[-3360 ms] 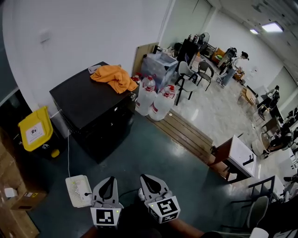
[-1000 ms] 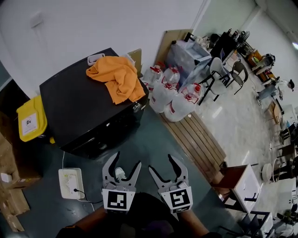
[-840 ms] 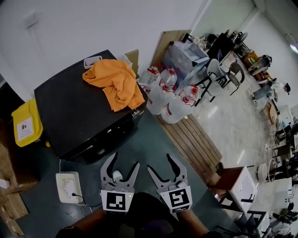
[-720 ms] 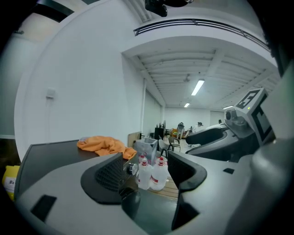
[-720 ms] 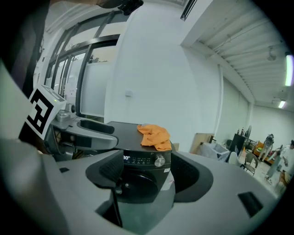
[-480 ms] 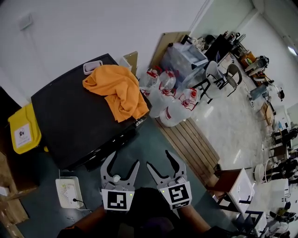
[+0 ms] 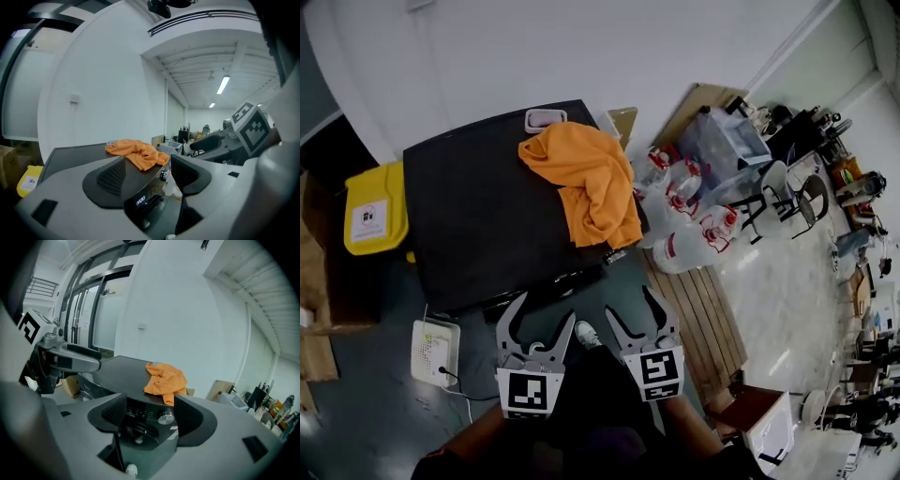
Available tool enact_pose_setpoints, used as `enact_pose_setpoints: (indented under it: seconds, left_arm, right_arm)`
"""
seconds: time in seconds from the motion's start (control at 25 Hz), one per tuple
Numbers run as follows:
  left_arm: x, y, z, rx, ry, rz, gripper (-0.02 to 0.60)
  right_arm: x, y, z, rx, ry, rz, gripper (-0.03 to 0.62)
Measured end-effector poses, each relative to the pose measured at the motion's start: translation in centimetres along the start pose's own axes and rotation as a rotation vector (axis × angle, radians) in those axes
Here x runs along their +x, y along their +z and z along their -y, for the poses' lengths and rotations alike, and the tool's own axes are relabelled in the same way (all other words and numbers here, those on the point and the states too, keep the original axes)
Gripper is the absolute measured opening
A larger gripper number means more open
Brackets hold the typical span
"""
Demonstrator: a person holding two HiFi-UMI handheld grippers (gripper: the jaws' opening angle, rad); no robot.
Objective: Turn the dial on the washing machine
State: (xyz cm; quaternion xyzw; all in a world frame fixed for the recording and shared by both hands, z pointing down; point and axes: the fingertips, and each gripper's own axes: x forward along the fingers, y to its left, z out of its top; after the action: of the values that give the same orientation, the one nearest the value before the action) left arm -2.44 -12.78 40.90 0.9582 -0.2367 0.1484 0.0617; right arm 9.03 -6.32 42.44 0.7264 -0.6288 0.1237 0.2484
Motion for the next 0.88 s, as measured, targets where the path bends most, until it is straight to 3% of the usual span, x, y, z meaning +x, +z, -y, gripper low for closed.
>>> enact_pose_setpoints:
  seconds: [0.2, 0.48, 0.88]
  left_arm:
    - [1.4, 0.1, -0.3, -0.037, 0.114, -0.008, 0.29]
    - [3.9, -0.9, -0.3, -0.031, 0.267, -0.005, 0.29]
    - [6.1, -7.2, 1.4, -0.163, 0.444, -0.124, 0.29]
  right_arm:
    - [3.1, -1.3, 1.9, -0.046, 0.069, -0.029, 0.33]
    - [7.1, -5.3, 4.9, -0.068, 0.154, -0.089, 0.33]
    - [11.8, -10.1, 5.9, -0.151, 0.275, -0.132, 0.33]
